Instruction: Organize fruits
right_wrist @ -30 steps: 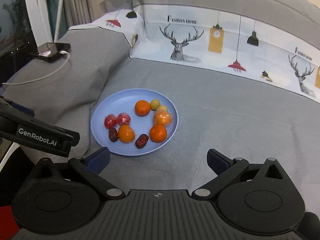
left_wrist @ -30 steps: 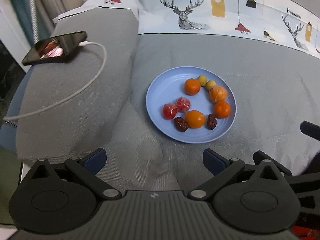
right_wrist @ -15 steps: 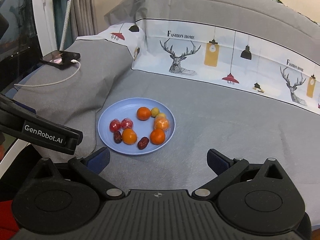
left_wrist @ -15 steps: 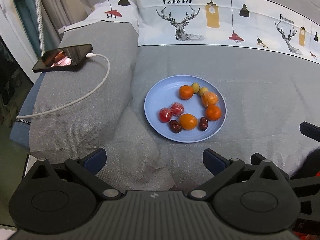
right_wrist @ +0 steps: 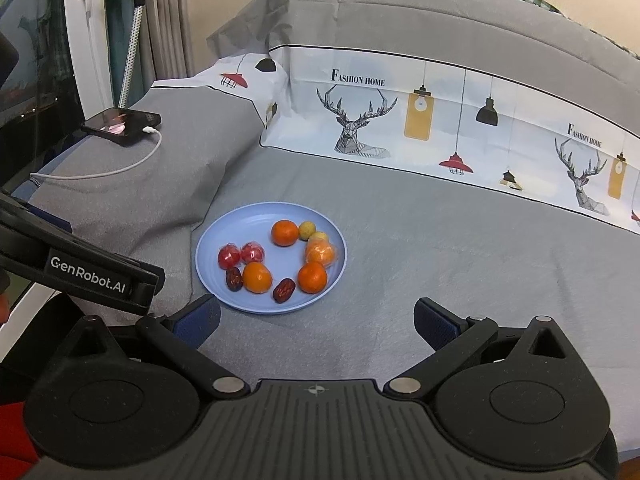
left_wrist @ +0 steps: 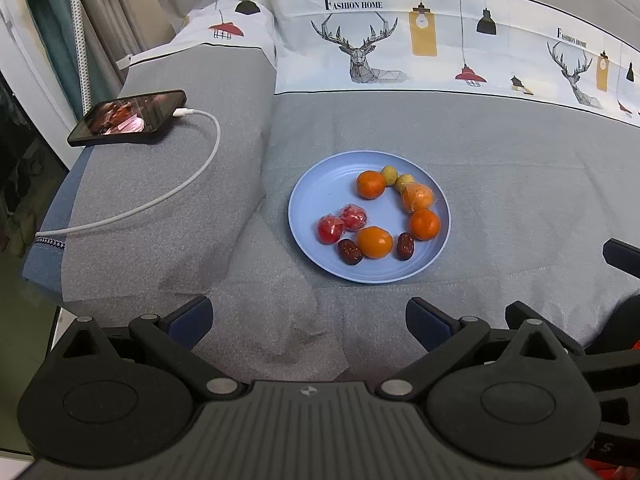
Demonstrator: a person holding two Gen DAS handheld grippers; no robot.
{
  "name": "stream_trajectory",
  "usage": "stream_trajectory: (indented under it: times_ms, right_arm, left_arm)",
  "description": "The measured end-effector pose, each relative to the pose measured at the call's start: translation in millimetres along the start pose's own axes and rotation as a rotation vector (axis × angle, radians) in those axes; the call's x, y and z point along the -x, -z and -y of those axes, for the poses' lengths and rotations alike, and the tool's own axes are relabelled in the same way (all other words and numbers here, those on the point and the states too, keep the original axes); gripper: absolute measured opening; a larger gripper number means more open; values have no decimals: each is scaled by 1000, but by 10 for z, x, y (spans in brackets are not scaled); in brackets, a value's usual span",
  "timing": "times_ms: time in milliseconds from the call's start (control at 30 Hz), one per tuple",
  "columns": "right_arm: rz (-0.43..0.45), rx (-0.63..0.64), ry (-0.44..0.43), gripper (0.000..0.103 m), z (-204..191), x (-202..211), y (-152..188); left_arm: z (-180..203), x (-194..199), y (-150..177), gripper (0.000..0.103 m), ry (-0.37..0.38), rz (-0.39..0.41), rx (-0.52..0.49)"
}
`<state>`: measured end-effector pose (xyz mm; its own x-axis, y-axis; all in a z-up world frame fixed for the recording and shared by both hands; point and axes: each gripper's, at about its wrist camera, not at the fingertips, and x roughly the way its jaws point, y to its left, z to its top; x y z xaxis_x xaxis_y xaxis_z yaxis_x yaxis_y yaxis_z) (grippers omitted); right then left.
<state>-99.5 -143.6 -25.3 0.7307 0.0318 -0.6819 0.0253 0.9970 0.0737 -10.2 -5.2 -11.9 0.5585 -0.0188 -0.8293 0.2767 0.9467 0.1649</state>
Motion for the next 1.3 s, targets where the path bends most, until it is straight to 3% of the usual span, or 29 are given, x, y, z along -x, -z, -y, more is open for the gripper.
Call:
stream_trajectory:
  times_ms: [1300]
  right_arm:
    - [-12,-11,-4,102,15,-32,29]
  left_arm:
    - [54,-46,47,103,-17,-14,-25]
